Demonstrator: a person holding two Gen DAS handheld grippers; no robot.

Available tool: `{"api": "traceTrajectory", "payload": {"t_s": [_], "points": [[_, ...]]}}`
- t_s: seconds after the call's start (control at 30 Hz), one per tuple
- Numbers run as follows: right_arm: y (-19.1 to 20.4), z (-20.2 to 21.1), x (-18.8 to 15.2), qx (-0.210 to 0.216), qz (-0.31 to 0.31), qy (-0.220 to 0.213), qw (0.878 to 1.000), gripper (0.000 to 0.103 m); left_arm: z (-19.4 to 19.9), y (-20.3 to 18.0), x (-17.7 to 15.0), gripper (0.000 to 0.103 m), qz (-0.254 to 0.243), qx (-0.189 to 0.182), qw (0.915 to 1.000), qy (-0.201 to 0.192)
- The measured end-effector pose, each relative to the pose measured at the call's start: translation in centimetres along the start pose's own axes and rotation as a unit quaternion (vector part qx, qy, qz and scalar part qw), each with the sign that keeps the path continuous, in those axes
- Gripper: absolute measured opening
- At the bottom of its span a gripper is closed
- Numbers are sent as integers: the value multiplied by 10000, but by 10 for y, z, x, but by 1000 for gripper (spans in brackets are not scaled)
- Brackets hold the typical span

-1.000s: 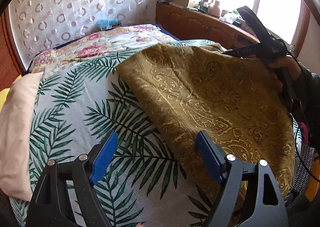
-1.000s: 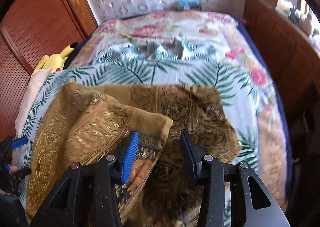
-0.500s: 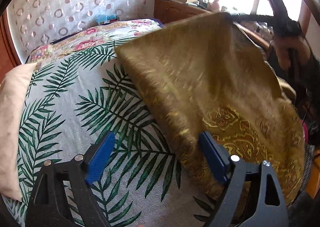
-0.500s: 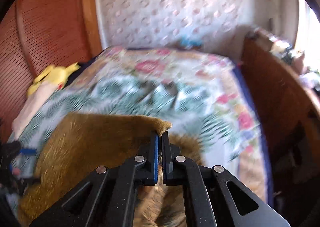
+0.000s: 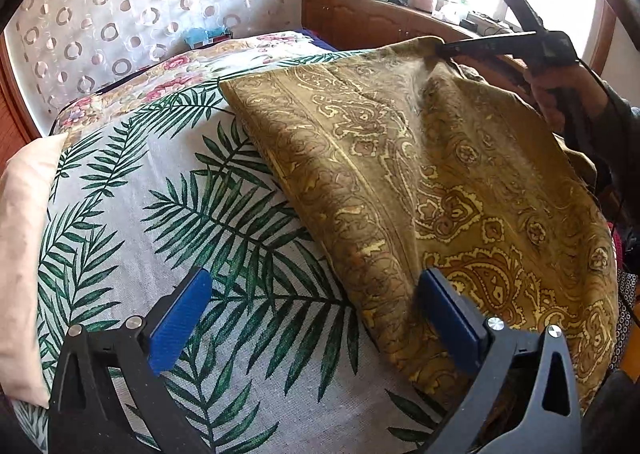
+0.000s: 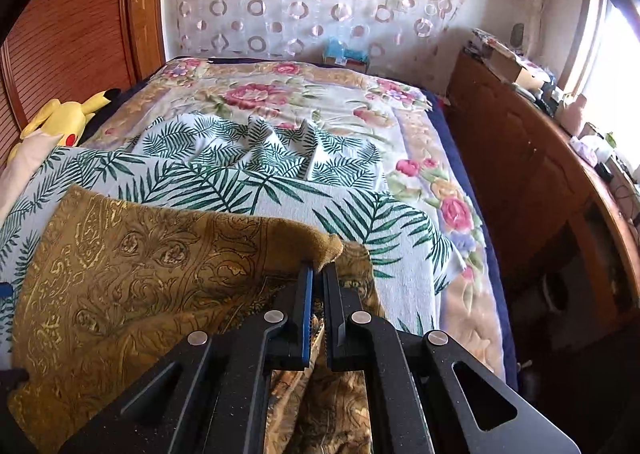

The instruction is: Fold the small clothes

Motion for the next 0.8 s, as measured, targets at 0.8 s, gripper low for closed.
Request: {"api": "traceTrajectory", "payload": {"t_s": [0.8], "points": [[2,130,-119,595,-483,-148,9970,43,45,7,-7,101,368,-103,9982,-467]]}}
Point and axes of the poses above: each gripper's, at about its wrist camera, not at the fingertips, and z roughly against the way its jaws point, y to its left, x to its top, the point moved 5 cm from there along -z, roughly the way its jaws point, and after that the axes turned 9 degrees about -y, right-handed, at the moved point
